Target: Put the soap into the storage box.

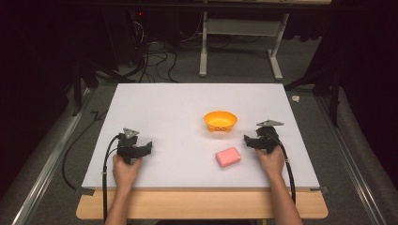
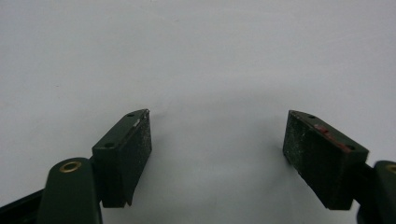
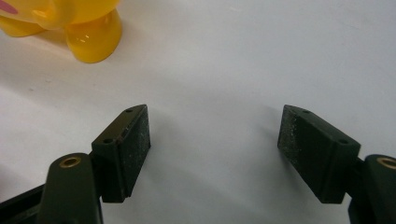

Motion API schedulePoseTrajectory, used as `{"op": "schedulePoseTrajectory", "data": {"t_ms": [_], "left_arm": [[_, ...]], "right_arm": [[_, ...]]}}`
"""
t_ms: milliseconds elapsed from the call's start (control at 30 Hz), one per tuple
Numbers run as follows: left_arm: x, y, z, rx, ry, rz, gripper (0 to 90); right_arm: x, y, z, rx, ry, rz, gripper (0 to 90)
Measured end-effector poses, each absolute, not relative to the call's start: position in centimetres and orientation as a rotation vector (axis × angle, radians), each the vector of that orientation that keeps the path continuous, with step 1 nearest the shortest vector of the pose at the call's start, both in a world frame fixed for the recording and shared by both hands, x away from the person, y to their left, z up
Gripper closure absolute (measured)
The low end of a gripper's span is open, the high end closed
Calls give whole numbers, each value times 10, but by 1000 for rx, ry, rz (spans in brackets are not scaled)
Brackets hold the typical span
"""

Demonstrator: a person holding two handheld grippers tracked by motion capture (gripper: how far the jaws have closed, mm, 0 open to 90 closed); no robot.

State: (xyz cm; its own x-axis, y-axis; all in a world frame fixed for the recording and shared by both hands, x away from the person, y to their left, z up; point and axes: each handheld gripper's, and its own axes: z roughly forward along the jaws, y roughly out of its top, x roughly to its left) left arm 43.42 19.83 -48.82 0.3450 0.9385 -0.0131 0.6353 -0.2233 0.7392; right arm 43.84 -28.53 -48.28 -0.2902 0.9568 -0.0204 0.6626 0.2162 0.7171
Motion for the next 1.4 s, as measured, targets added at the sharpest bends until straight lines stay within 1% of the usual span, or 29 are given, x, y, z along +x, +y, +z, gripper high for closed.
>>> {"op": "schedulePoseTrajectory", "data": {"t_ms": [567,833,1100,1400], "left_arm": [[434,198,-488,1956,1371,590,241],[434,198,-488,1954,1371,591,241],[434,198,-488,1954,1371,591,241],[434,198,-488,1954,1371,591,241]], "right_arm": [[439,-286,-482,1495,2040,841,258],[437,-284,-480,1531,2027,823,235],[427,-285,-474,1541,2001,881,228],[407,-281,-465,1545,1987,927,219]]}}
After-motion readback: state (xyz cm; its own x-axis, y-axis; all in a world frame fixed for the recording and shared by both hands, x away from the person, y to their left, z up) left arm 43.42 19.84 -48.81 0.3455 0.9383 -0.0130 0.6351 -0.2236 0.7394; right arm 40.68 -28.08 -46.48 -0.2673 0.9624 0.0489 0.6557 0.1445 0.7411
